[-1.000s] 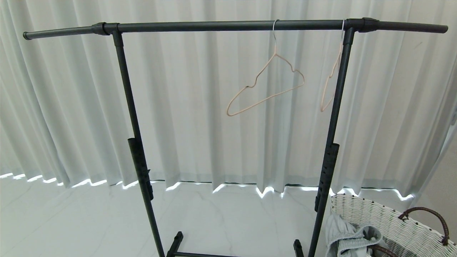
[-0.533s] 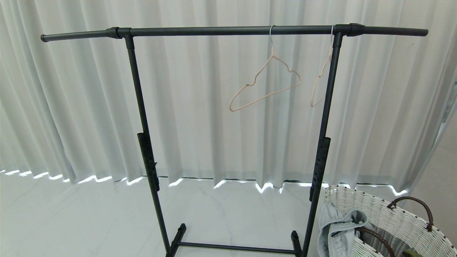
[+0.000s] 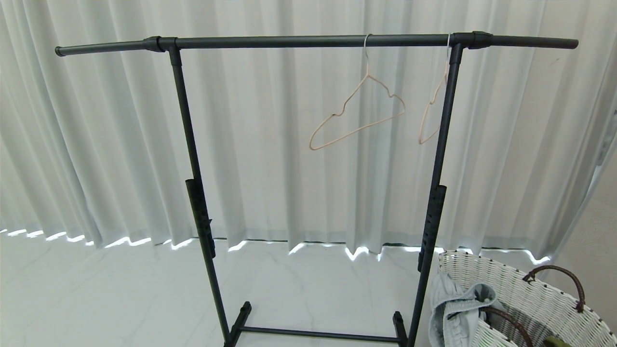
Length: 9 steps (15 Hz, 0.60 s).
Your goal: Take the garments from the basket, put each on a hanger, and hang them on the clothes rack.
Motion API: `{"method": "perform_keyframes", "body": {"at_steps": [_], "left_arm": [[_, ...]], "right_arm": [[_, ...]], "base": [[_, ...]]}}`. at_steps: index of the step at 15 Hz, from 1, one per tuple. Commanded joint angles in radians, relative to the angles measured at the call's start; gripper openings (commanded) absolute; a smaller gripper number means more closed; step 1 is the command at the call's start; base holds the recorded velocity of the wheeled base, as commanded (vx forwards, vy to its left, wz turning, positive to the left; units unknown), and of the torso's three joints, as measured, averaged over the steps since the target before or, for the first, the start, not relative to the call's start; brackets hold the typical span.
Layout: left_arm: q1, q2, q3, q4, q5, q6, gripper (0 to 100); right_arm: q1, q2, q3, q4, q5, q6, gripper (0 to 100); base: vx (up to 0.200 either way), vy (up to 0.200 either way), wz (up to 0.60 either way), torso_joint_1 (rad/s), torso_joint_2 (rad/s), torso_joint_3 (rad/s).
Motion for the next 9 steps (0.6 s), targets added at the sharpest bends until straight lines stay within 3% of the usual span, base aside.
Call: {"method": "perform_keyframes", "body": {"at_steps": [1, 3, 6, 7, 8, 9], "left_arm": [[0.000, 0.000, 0.000, 0.000, 0.000, 0.000, 100], [0.000, 0.000, 0.000, 0.000, 0.000, 0.000, 100], [0.000, 0.000, 0.000, 0.000, 0.000, -0.003, 100], [0.000, 0.000, 0.000, 0.000, 0.000, -0.004, 100], [0.000, 0.000, 0.000, 0.000, 0.000, -0.009, 100], [0.000, 0.000, 0.000, 0.000, 0.000, -0.009, 100]], "right_arm": [[-0.002, 0.382, -0.022, 0.011, -0.089, -0.035, 100], [-0.018, 0.541, -0.025, 0.011, -0.094, -0.083, 100], [-0.112, 0.752, -0.021, -0.071, -0.094, -0.296, 100], [-0.126, 0.772, -0.021, -0.080, -0.094, -0.323, 100], [-0.181, 0.842, -0.021, -0.120, -0.094, -0.434, 100], [-0.206, 0.873, -0.016, -0.127, -0.094, -0.491, 100]], "base": [[0.000, 0.000, 0.00, 0.000, 0.00, 0.000], [0.000, 0.000, 0.00, 0.000, 0.00, 0.000], [0.000, 0.000, 0.00, 0.000, 0.00, 0.000], [0.000, 0.000, 0.00, 0.000, 0.00, 0.000], [0.000, 0.000, 0.00, 0.000, 0.00, 0.000], [0.000, 0.000, 0.00, 0.000, 0.00, 0.000]]}}
